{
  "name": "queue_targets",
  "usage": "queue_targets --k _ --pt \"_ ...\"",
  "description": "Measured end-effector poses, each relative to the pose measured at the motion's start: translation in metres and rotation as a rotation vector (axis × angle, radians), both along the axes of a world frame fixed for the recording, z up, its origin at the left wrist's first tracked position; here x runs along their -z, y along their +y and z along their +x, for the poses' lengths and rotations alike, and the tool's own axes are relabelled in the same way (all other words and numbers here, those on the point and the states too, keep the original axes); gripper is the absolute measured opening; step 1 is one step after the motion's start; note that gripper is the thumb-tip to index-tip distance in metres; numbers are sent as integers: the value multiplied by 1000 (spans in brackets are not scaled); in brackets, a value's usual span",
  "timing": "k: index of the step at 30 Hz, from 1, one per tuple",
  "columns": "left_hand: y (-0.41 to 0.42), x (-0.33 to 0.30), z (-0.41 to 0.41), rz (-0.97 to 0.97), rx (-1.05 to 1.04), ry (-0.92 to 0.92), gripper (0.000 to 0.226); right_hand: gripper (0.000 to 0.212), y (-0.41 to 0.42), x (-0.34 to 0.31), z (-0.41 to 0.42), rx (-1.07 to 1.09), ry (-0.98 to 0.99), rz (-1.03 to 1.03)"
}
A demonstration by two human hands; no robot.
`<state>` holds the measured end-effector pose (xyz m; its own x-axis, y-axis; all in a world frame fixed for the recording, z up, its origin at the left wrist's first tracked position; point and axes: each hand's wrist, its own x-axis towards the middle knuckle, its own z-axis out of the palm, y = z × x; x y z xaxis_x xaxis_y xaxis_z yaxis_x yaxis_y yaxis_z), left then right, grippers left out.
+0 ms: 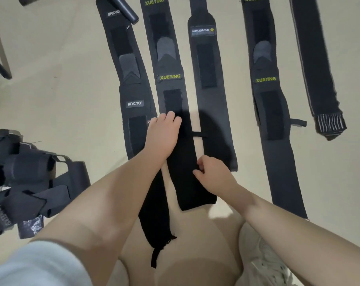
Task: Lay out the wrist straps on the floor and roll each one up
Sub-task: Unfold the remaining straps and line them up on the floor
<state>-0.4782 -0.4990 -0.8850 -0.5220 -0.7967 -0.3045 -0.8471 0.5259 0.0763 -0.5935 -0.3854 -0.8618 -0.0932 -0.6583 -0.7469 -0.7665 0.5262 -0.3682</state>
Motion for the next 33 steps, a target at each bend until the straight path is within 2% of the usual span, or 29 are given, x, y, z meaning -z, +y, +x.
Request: queue_targets --k 3,5,7,9,13,16,19,21,22,25,27,30,33 --pt "4 -1 2 19 -2 40 36 37 9 5 4 82 -44 -28" --pt "10 -1 9 110 24 -9 61 32 9 5 7 169 -112 6" --pt "15 -3 19 209 88 -132 91 14 12 4 9 266 -226 53" --pt "20 -3 24 185 134 -212 102 21 18 1 7 326 -336 51" --pt "29 -4 13 44 129 -216 86 20 34 -3 -2 316 -407 31" --pt "38 -6 9 53 90 -175 80 25 43 -3 1 265 -509 210" --pt "43 -5 13 104 60 -78 75 32 52 0 5 291 -699 255" --pt "46 -7 19 132 95 -56 74 35 54 5 3 288 -649 287" --pt "48 -7 23 162 115 -76 81 31 55 7 1 270 -609 318" --pt "60 -5 35 255 185 -223 123 26 65 15 -4 319 -466 423" --pt "68 -1 41 246 219 -296 138 26 72 23 -6 347 -379 438" --pt "75 2 39 216 201 -318 142 34 76 24 -4 135 -174 365" --pt "80 2 33 202 175 -353 143 45 78 17 4 -346 221 172"
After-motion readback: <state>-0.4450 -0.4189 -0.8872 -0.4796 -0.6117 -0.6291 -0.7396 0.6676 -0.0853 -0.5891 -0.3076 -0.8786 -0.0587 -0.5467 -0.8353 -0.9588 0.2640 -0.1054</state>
